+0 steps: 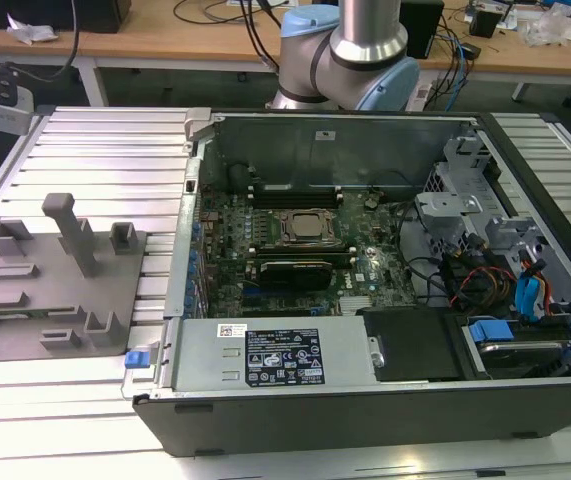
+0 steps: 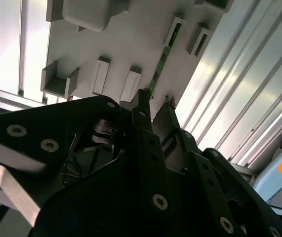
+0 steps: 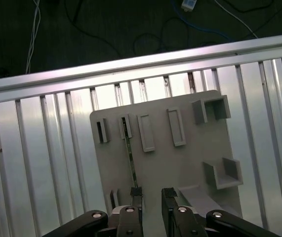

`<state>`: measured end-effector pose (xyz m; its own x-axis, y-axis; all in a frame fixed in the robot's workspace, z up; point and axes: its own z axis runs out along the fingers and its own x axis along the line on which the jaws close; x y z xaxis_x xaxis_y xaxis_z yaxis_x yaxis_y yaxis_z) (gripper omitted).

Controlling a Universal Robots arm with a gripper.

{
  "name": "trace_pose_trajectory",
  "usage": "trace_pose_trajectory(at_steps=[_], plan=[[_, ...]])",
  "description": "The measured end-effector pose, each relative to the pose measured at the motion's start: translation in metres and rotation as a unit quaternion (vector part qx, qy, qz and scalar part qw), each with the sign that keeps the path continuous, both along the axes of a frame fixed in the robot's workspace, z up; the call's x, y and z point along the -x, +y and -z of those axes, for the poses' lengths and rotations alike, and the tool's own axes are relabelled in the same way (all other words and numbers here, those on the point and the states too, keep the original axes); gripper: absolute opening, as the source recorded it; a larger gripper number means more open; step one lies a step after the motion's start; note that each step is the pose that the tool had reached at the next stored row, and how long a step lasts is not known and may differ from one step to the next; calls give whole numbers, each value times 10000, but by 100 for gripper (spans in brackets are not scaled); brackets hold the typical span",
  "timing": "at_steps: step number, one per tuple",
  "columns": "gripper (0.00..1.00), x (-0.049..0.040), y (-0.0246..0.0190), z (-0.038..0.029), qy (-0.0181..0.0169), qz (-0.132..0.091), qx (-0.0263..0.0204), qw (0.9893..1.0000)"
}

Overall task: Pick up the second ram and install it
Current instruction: 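Pick up the second ram and move it above second insertion slot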

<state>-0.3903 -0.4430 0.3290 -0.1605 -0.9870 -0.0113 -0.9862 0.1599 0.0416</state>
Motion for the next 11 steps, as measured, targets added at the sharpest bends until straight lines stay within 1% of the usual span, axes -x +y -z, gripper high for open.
trace_pose_trajectory(at_steps=[2,6,8,9,11], plan=[[30,0,0,10,0,0,0,10000],[30,1,-1,52,0,0,0,10000],[30,0,-30,76,0,-8,0,10000],[30,0,-54,94,0,-38,0,10000],[30,0,-73,110,0,-56,0,10000]])
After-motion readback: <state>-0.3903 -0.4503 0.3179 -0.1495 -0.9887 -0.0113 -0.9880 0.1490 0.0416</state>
